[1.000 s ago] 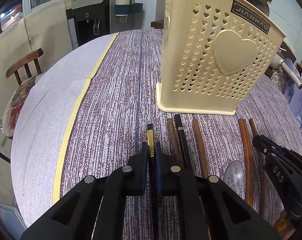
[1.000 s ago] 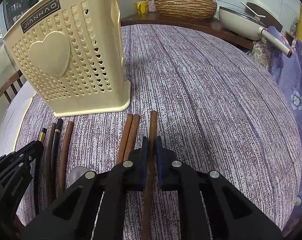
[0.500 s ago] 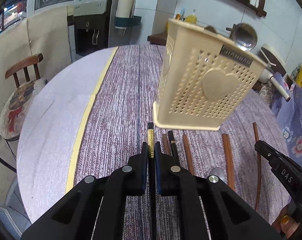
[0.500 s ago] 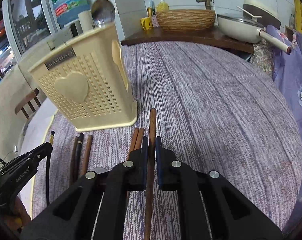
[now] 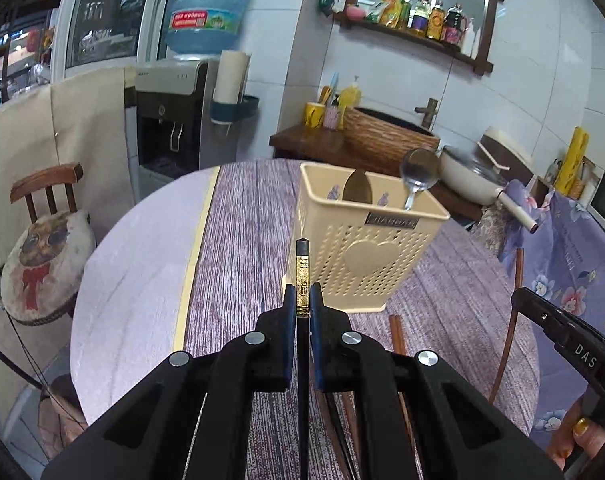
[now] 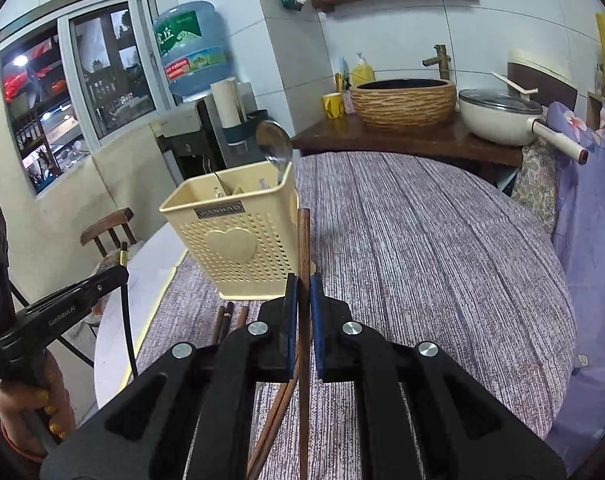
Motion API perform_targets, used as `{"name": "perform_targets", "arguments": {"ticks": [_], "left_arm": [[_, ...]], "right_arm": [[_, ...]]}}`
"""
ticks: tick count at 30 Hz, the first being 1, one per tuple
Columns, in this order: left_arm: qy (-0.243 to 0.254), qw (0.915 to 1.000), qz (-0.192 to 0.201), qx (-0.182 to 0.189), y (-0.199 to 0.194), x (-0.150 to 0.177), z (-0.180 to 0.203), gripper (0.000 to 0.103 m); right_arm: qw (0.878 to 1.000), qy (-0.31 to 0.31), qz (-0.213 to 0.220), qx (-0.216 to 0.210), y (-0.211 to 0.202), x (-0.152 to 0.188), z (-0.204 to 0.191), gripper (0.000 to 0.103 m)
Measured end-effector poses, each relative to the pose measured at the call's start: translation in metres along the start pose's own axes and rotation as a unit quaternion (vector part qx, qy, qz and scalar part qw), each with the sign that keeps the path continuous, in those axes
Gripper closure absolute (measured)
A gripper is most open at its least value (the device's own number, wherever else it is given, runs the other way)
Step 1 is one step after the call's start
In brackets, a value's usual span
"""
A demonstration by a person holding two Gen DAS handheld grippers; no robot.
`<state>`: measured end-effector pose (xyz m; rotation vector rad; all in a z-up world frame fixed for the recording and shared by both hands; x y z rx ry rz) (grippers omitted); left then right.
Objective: Organize utensils
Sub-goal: 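Lift the black chopstick with the left tool while the right tool lifts the wooden chopstick, then lower both chopsticks into the caddy and open both tools to release them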
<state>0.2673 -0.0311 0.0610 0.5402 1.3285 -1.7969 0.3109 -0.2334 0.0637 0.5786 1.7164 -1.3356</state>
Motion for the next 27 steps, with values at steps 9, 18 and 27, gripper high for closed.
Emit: {"name": "perform_targets", "arguments": {"ticks": [9, 18, 27], "left_arm": [[0.003, 0.9998, 0.008, 0.019, -0.017, -0.013, -0.004, 0.095], [0.011, 0.9994, 0.023, 0.022, -0.030, -0.023, -0.004, 0.095], [0.016, 0.9978, 0.042, 0.050, -0.050, -0.057, 0.012, 0.095]], "right_arm": [[1.000, -0.017, 0.020, -0.009, -0.026, -0.013, -0.007, 0.096], [0.999, -0.031, 0.032, -0.013, -0.037, -0.031, -0.014, 0.096], [0.997, -0.046, 0.053, -0.023, -0.048, -0.082, -0.024, 0.096]]}}
Point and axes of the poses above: each gripper's, at about its wrist camera, not at the fingertips, and y roughly the way its jaws point, z to its right, x to its underside, the point moved 4 cm from there along y, roughly the way its jaws point, and after that the axes turned 13 degrees about -y, right-handed, at the moved point
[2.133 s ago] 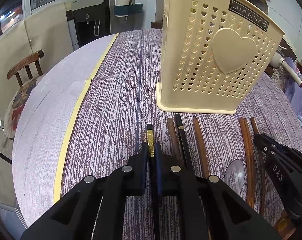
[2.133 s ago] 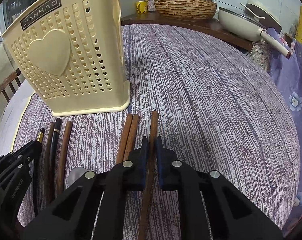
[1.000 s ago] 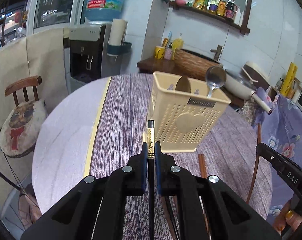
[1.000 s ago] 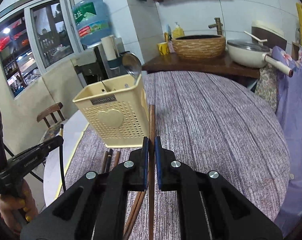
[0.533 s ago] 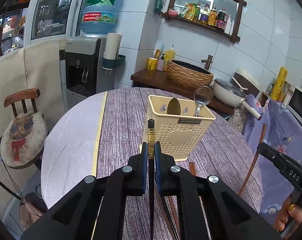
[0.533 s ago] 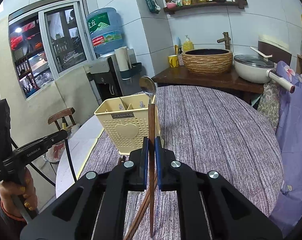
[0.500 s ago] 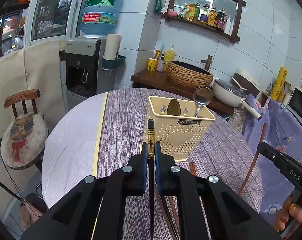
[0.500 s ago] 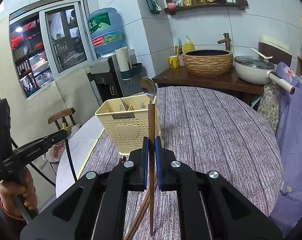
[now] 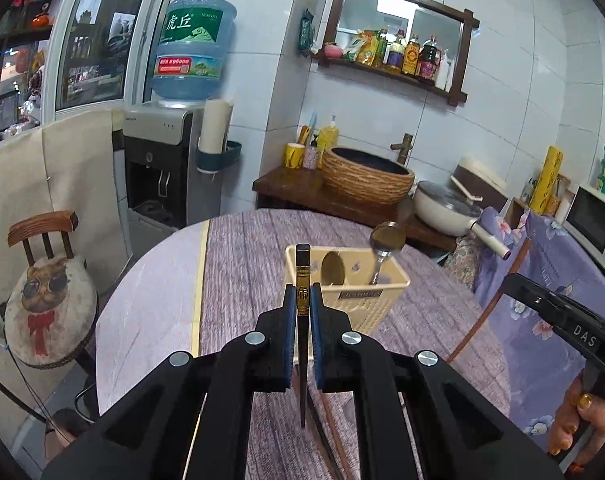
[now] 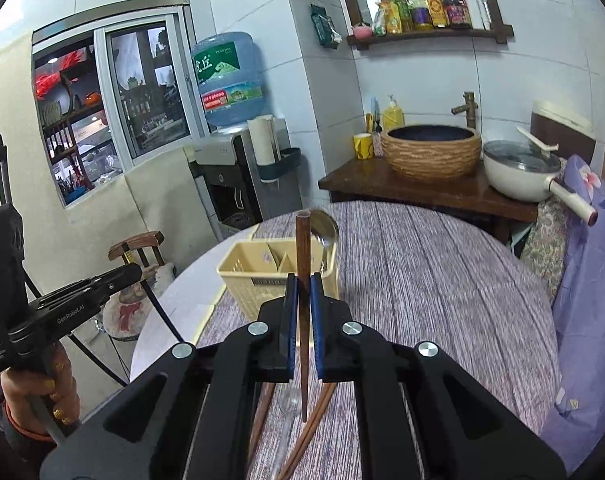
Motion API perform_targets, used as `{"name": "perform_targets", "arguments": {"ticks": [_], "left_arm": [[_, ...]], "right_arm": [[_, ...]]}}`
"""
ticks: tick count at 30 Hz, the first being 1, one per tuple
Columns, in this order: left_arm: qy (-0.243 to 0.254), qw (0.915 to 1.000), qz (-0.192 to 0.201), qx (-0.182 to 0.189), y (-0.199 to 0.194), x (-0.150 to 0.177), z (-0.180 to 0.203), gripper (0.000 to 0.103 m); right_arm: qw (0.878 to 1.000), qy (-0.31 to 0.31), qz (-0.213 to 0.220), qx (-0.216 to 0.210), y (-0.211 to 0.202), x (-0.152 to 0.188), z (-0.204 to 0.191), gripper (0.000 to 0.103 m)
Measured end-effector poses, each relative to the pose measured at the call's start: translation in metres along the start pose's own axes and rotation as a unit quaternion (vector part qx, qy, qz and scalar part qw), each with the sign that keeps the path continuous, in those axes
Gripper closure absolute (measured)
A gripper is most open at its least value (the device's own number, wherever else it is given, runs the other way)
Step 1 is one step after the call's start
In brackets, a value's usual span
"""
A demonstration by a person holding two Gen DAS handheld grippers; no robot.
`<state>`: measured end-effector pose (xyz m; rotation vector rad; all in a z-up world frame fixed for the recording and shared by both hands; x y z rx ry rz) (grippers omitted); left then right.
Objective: Organize utensils
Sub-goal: 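Lower both chopsticks into the caddy and open both tools to release them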
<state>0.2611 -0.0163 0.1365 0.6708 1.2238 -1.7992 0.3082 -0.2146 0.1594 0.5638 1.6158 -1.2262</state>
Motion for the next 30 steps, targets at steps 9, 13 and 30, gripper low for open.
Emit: {"name": "perform_targets", "arguments": {"ticks": [9, 13, 30], "left_arm": [[0.007, 0.9977, 0.063, 0.023, -0.021, -0.082, 0.042, 0.095], [-0.001, 0.9956, 0.093, 0.012, -0.013, -0.113, 0.054, 0.095], [-0.012, 0.9993, 0.011, -0.035, 0.090, -0.042, 0.027, 0.095]], "right_arm": [[0.998, -0.010, 0.051, 0.020, -0.007, -0.101, 0.003, 0.096], [0.996, -0.022, 0.074, 0.046, 0.001, -0.136, 0.002, 0.096], [0.999, 0.012, -0.013, 0.049, 0.117, -0.056, 0.013, 0.096]]}}
Point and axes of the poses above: each gripper's, at about its wrist camera, not at the fingertips, and y roughly the way its jaws point, z to its right, x to its underside, the point moved 4 cm from there along y, roughly the way its jaws point, and after that the axes turned 13 degrees about -y, right-handed, at the moved point
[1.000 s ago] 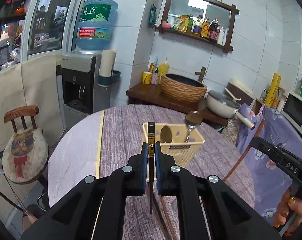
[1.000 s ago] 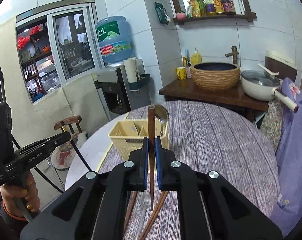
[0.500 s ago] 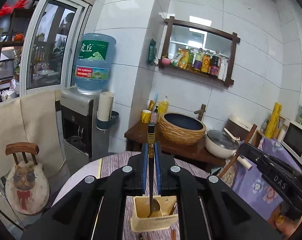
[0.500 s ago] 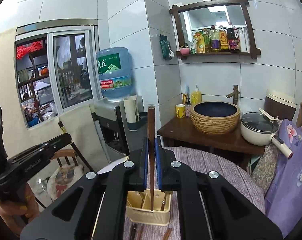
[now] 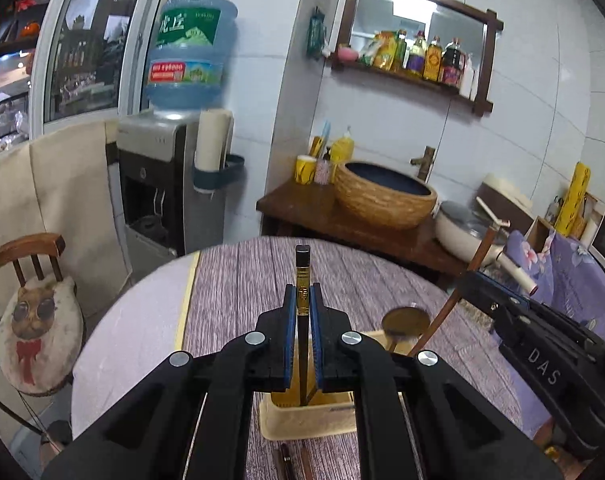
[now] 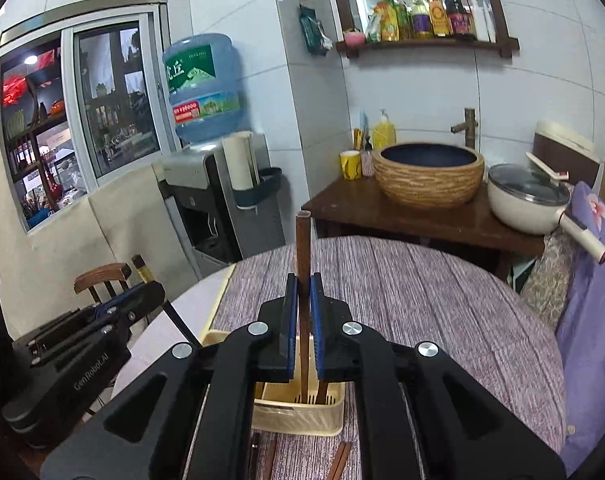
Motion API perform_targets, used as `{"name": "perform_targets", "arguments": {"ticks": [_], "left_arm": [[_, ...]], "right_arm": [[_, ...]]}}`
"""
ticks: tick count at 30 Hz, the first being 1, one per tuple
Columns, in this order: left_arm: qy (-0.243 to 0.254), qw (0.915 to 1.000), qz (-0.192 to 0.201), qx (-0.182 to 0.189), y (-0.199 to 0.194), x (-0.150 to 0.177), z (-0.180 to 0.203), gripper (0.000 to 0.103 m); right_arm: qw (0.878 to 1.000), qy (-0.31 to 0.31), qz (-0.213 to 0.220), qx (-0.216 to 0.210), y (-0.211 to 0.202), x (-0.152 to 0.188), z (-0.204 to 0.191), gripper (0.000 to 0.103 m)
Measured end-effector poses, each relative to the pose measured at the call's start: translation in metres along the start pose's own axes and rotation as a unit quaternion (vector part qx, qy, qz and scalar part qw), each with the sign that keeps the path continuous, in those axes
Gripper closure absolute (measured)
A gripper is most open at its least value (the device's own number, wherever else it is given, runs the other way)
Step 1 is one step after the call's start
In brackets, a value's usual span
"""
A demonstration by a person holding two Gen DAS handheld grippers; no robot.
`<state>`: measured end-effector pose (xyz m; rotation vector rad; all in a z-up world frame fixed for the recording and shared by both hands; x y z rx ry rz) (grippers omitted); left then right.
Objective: Organize utensils
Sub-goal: 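Lower both chopsticks into the caddy and open both tools to release them, then withdraw both tools from the caddy back toward the remaining chopsticks on the table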
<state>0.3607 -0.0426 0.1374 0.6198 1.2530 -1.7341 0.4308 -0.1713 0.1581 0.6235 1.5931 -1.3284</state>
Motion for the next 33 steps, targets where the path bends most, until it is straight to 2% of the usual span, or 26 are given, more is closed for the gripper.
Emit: {"name": "perform_targets", "arguments": {"ticks": [5, 9, 10, 11, 12, 13, 14, 15, 16, 19, 20, 21, 24, 27, 33], "left_arm": [[-0.001, 0.9998, -0.018, -0.006, 0.012, 0.013, -0.006, 0.095], [0.004, 0.9999, -0.012, -0.008, 0.011, 0.015, -0.007, 0.095], [0.003, 0.9999, -0.013, -0.005, 0.009, 0.015, -0.007, 0.094], [0.002, 0.9999, -0.012, -0.003, 0.006, 0.014, -0.008, 0.094], [0.004, 1.0000, -0.007, -0.001, 0.001, 0.014, -0.008, 0.091], [0.008, 1.0000, -0.001, 0.000, -0.003, 0.015, -0.008, 0.087], [0.012, 0.9999, 0.009, -0.001, -0.011, 0.015, -0.008, 0.074], [0.013, 0.9998, 0.018, 0.000, -0.016, 0.017, -0.008, 0.058], [0.014, 0.9996, 0.026, 0.002, -0.022, 0.019, -0.009, 0.054], [0.013, 0.9991, 0.041, -0.002, -0.037, 0.025, -0.014, 0.048], [0.011, 0.9991, 0.042, -0.002, -0.042, 0.029, -0.017, 0.043], [0.009, 0.9991, 0.042, -0.001, -0.045, 0.031, -0.019, 0.036], [0.000, 0.9990, 0.045, -0.005, -0.055, 0.042, -0.029, 0.026], [0.001, 0.9993, 0.033, -0.015, -0.057, 0.059, -0.038, 0.018], [-0.010, 0.9990, -0.021, -0.040, -0.045, 0.104, -0.061, 0.014]], "right_arm": [[1.000, -0.008, -0.006, 0.007, 0.009, 0.012, -0.002, 0.096], [1.000, -0.014, -0.004, 0.006, 0.010, 0.016, -0.005, 0.095], [1.000, -0.016, -0.003, 0.006, 0.009, 0.016, -0.005, 0.093], [1.000, -0.018, 0.001, 0.008, 0.006, 0.017, -0.006, 0.083], [1.000, -0.018, 0.007, 0.010, 0.002, 0.018, -0.006, 0.063], [1.000, -0.018, 0.015, 0.013, -0.003, 0.018, -0.005, 0.053], [0.999, -0.021, 0.028, 0.022, -0.011, 0.018, -0.005, 0.043], [0.999, -0.027, 0.034, 0.027, -0.016, 0.019, -0.007, 0.043], [0.998, -0.034, 0.036, 0.029, -0.021, 0.021, -0.008, 0.043], [0.998, -0.039, 0.041, 0.034, -0.035, 0.029, -0.010, 0.042], [0.997, -0.042, 0.044, 0.039, -0.039, 0.031, -0.011, 0.041], [0.997, -0.044, 0.048, 0.046, -0.044, 0.035, -0.011, 0.037], [0.995, -0.058, 0.051, 0.065, -0.060, 0.050, -0.014, 0.029], [0.994, -0.067, 0.039, 0.072, -0.068, 0.070, -0.016, 0.025], [0.994, -0.053, -0.031, 0.086, -0.062, 0.127, -0.007, 0.022]]}}
Point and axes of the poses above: each gripper's, at about its wrist camera, not at the fingertips, and y roughly the way its jaws point, z to its right, x to its underside, the point moved 4 cm from there along y, roughly the way its jaws point, and after that the axes turned 13 degrees about -y, right-handed, at the moved point
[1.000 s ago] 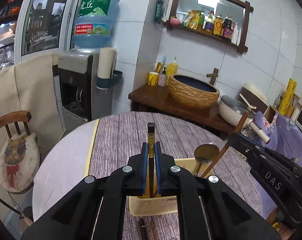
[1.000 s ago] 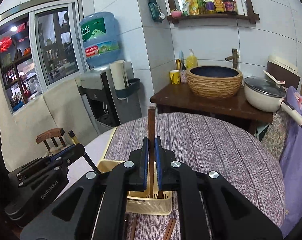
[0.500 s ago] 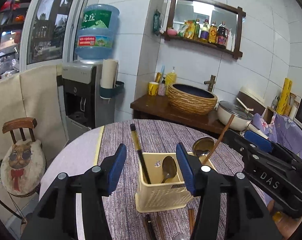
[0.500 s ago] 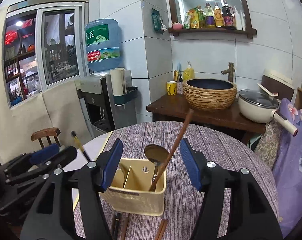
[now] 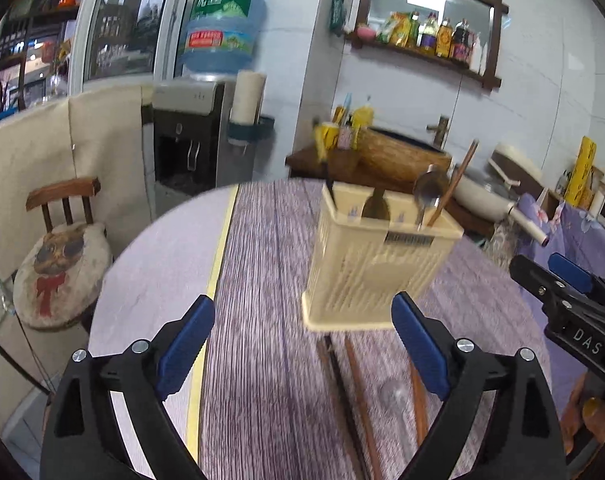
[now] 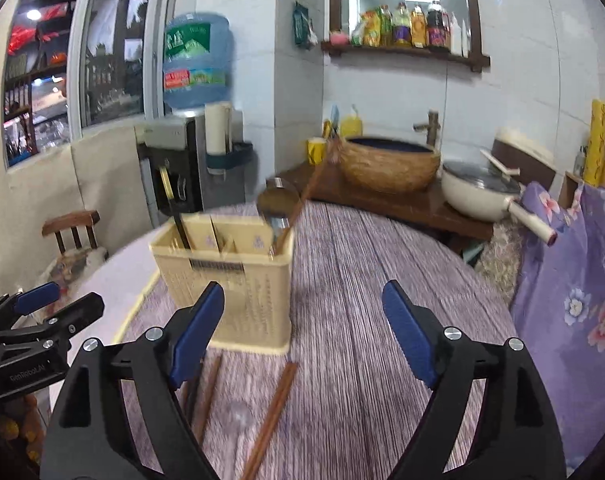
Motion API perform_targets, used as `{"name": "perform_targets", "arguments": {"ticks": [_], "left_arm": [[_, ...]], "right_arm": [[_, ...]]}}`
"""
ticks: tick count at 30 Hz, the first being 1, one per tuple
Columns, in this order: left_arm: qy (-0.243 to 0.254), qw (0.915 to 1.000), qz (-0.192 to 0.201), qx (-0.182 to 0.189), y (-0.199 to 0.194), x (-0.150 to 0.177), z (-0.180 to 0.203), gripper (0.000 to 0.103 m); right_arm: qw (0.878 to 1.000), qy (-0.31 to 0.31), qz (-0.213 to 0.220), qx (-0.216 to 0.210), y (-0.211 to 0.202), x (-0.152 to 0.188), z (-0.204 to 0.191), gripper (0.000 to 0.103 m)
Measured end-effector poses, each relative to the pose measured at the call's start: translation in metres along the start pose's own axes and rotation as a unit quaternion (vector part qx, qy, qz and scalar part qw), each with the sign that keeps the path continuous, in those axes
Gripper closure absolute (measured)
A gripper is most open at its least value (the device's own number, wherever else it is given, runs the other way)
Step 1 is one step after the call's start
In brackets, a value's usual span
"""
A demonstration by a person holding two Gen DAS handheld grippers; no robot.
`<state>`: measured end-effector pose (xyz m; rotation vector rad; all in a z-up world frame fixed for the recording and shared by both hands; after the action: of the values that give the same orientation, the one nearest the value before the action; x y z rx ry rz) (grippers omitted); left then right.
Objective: Organize utensils
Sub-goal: 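Withdraw both tools from the caddy back toward the remaining chopsticks on the table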
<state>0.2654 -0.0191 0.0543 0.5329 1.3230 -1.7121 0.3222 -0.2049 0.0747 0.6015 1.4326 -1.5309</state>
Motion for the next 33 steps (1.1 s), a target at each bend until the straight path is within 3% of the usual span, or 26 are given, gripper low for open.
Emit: {"name": "perform_targets", "arguments": {"ticks": [4, 13, 21, 33], "left_arm": [[-0.002, 0.9991, -0.039, -0.018, 0.015, 0.031, -0.014, 0.015], [-0.016, 0.9950, -0.090, -0.040, 0.029, 0.070, -0.039, 0.034], [0.000, 0.9918, -0.124, -0.031, 0.037, 0.094, -0.032, 0.048], [0.013, 0.9911, -0.129, -0.030, 0.038, 0.098, -0.025, 0.048]], "right_arm": [[0.998, 0.022, -0.056, -0.008, 0.013, 0.043, 0.001, 0.022], [0.992, 0.039, -0.123, -0.014, 0.031, 0.104, -0.006, 0.022], [0.986, 0.032, -0.159, -0.040, 0.048, 0.124, -0.031, 0.032], [0.982, 0.010, -0.186, -0.030, 0.056, 0.130, -0.043, 0.034]]}}
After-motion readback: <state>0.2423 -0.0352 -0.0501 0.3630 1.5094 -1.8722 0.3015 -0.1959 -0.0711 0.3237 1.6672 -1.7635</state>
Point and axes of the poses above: each gripper's, at about its wrist camera, not at the fingertips, and y roughly the way its jaws point, z to its right, x to its underside, the point moved 4 cm from there along y, roughly the way its jaws point, and after that the axes turned 13 degrees about -y, right-handed, at the moved point
